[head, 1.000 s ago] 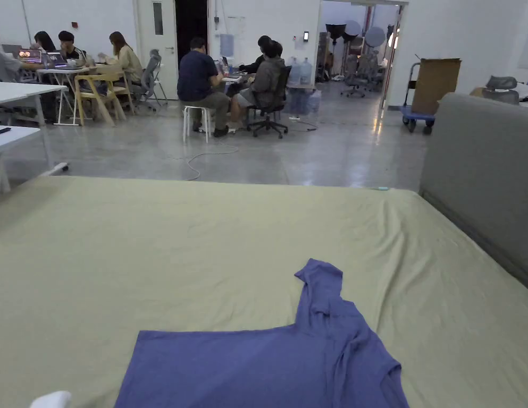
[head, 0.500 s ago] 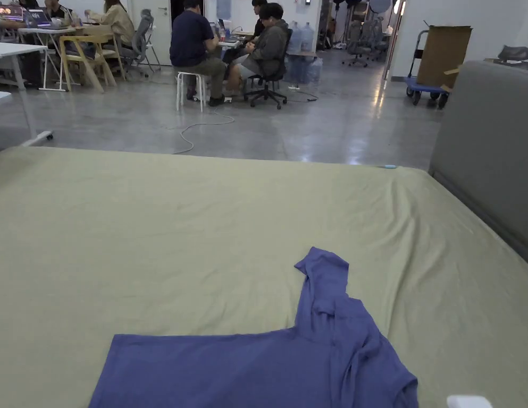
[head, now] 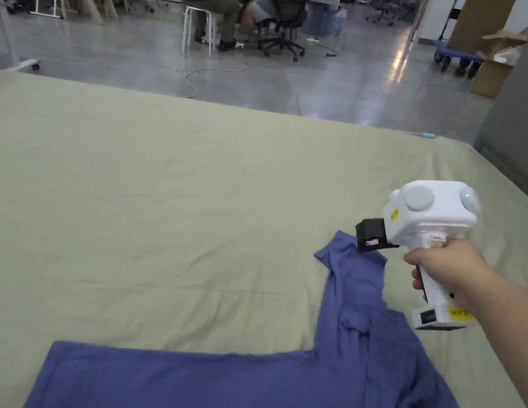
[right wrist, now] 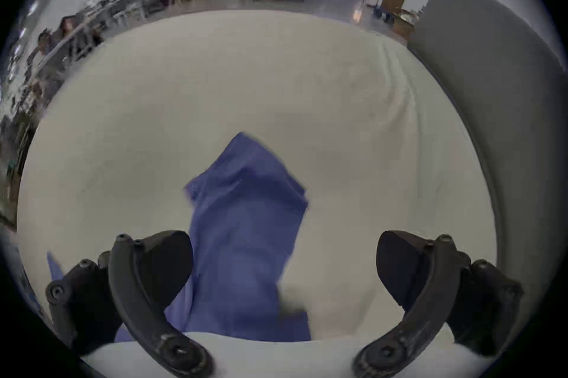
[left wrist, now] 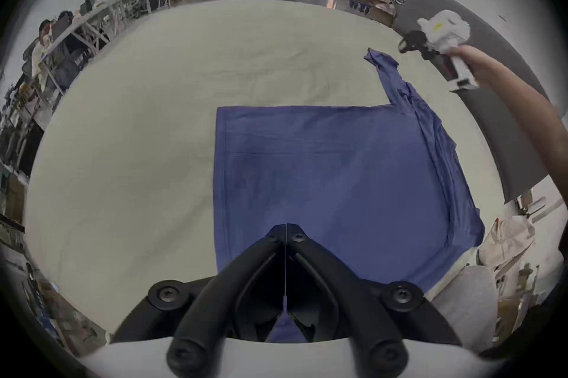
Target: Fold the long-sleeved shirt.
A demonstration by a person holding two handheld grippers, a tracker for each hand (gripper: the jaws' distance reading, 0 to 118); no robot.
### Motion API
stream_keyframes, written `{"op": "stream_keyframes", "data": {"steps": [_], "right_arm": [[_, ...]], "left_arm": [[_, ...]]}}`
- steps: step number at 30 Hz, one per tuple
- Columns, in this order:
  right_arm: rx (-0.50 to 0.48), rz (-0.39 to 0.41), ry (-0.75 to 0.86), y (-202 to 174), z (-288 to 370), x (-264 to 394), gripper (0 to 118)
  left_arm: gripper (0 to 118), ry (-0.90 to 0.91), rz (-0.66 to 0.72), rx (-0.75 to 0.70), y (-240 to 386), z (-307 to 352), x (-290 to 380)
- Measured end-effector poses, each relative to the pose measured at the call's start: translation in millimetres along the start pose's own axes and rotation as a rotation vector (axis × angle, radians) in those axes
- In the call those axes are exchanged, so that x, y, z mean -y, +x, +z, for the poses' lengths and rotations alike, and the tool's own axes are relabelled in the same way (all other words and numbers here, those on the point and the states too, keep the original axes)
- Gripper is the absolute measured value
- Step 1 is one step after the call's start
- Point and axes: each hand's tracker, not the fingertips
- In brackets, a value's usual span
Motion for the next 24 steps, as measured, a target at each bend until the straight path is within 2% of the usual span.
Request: {"op": "stream_keyframes", "data": {"steps": [2,3,4,5,6,7,8,11,13,17,19,21,24], "right_arm": [[-0.043,-0.058,0.006,-13,-12,9,114],[-0.052,-0.099,-0.015,-13,-23,10,103],[-0.09,-0.112,-0.053,-11,-35,11,82],[-0.087,-0.091,-0.091,-9,-44,11,49],[-0.007,-0.048,-0.119,-11,-45,14,0],[0.0,-0.034,-0.07,-11,-36,19,0],[-0.056,-0.003,-0.033,-9,-27,19,0],[0.03,0.216,0.046,-19,19,30,0],[0.001,0.289,0.135,-21,67,49,0],[-0.099,0.281,0.191,-16,174,103,0],[-0.106,0.303,0.183,-16,216,139,0],[-0.101,0.357,0.122,-20,236,177,0],[-0.111,0.356,0.029,-28,241,237,0]], "left_arm": [[0,-0.025,-0.014,-0.002,-1,-13,-5],[0,-0.031,-0.021,-0.01,-1,-18,-6],[0,-0.037,-0.028,-0.02,-1,-21,-7],[0,-0.043,-0.031,-0.019,-1,-22,-8],[0,-0.05,-0.035,-0.017,0,-22,-8],[0,-0.048,-0.038,-0.014,0,-21,-7],[0,-0.044,-0.04,-0.011,0,-20,-5],[0,-0.064,-0.029,0.011,-1,-16,4],[0,-0.073,-0.015,0.028,1,-8,11],[0,-0.042,-0.026,0.052,16,20,27],[0,-0.026,-0.026,0.063,23,35,35],[0,-0.018,-0.024,0.072,27,43,42],[0,-0.012,-0.008,0.073,31,54,53]]}}
